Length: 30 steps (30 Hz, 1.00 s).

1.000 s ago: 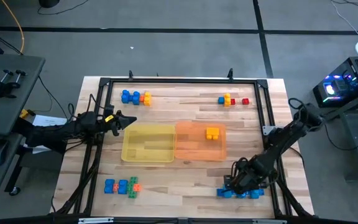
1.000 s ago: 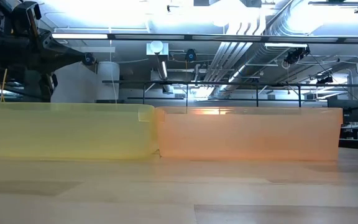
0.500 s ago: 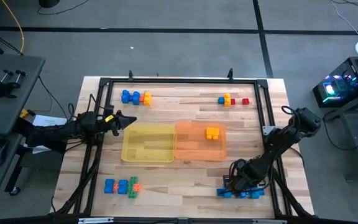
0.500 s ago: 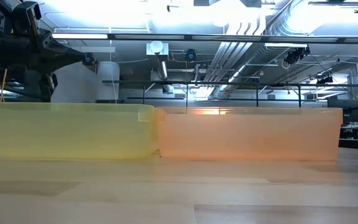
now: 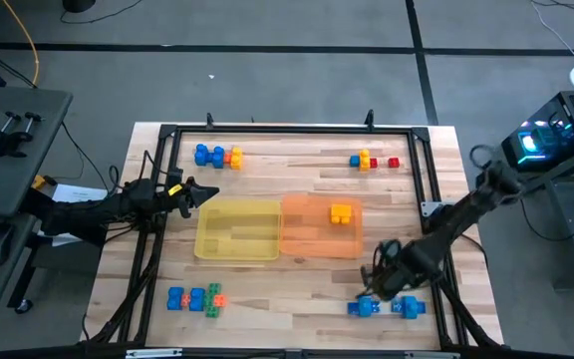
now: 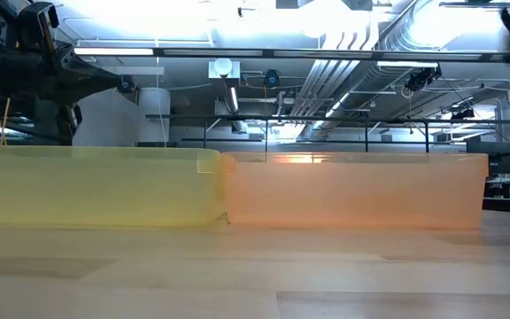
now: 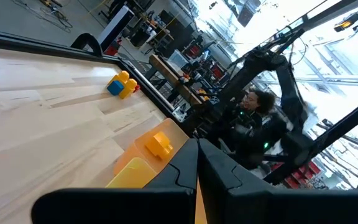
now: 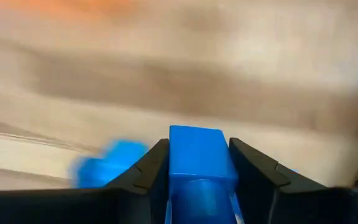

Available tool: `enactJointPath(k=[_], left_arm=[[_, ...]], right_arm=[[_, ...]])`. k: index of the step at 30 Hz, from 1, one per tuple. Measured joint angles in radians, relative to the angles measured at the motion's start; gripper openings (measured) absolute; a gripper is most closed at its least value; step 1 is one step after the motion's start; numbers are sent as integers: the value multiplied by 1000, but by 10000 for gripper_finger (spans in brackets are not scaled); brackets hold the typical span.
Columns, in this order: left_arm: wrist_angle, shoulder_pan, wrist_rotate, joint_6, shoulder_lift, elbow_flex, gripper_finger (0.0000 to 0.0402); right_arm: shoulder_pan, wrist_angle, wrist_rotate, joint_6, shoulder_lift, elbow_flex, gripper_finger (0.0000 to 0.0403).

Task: Sort blocks by size
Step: Put the large blue game piece into the orange bin, then put the left large yellow game piece into the orange bin

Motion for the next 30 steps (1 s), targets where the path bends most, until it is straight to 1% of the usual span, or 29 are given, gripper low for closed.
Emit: enactJointPath(k=[2,4,5,6,7,9,12,16,17,19,21,24,27,30], left_arm=[[0,0,0,0,0,0,0],[0,0,0,0,0,0,0],[0,0,0,0,0,0,0],[0,0,0,0,0,0,0],[0,0,0,0,0,0,0],[0,0,0,0,0,0,0],[0,0,0,0,0,0,0],[0,0,0,0,0,0,0],[0,0,0,0,0,0,0],[0,0,0,0,0,0,0],[0,0,0,0,0,0,0],[0,0,0,0,0,0,0],[0,0,0,0,0,0,0],[0,0,0,0,0,0,0]], right_arm=[[-27,-59,169,-54,-57,50,132],[-64,-54,349,-128,-102,84,132],[-87,-31,421,-172,-117,95,132],[-117,1,466,-230,-126,104,132],[-153,40,478,-295,-128,107,132],[-223,136,452,-433,-116,99,132],[-314,274,404,-613,-63,83,132],[-402,380,343,-775,-1,82,133],[-420,399,330,-808,9,82,141],[-445,423,316,-871,21,82,181],[-468,425,300,-912,24,82,233],[-502,425,239,-949,23,82,298],[-525,436,201,-975,18,82,337],[-530,468,198,-1015,11,82,350]])
